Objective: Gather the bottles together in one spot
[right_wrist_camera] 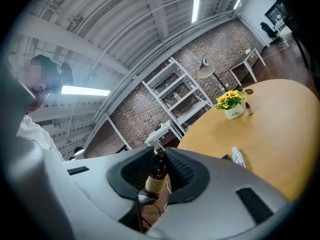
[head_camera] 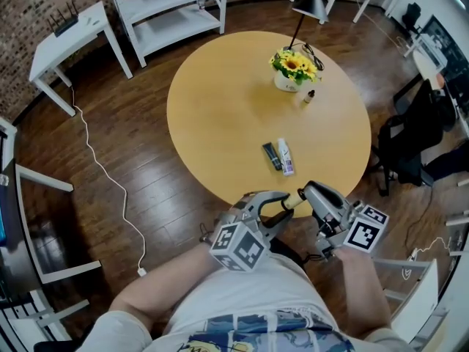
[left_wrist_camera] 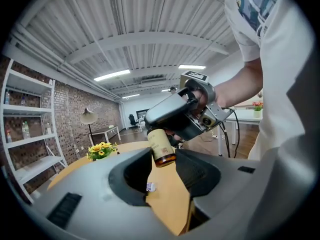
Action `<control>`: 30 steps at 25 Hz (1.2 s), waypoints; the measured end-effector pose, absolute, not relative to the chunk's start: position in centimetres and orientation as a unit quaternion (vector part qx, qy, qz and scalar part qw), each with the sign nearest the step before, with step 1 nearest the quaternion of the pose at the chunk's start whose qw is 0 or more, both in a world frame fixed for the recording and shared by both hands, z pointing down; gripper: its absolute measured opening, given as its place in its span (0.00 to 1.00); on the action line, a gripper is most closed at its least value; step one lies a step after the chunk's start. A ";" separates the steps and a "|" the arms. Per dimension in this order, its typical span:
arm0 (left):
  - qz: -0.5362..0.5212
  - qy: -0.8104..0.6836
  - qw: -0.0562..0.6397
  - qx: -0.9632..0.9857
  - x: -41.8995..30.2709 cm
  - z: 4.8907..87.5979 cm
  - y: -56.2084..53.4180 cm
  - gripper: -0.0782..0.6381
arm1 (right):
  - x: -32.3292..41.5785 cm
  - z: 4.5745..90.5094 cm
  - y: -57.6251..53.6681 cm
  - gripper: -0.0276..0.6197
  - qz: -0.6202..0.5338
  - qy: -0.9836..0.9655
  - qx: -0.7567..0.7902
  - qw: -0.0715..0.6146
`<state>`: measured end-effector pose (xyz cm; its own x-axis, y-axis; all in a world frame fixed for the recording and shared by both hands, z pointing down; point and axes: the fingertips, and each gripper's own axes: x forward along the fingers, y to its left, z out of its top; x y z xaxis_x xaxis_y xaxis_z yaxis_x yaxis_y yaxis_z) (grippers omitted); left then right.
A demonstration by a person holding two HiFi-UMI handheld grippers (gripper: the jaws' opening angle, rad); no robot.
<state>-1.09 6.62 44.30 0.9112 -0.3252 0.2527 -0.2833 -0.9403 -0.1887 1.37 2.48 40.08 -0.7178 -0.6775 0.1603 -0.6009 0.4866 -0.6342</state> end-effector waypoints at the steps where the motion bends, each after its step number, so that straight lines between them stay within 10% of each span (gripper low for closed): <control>1: -0.143 0.158 0.076 -0.974 -1.0 44.3 6.4 0.32 | 1.5 40.1 2.3 0.13 -0.349 0.859 -0.371 0.057; 14: -0.161 0.186 0.029 -0.969 2.4 45.2 1.6 0.32 | 6.0 39.8 -2.8 0.13 -0.306 0.876 -0.369 0.047; 30: -0.175 0.344 -0.260 -0.885 -1.6 49.3 -7.2 0.32 | 17.1 47.5 -22.4 0.13 -0.151 0.868 -0.467 -0.080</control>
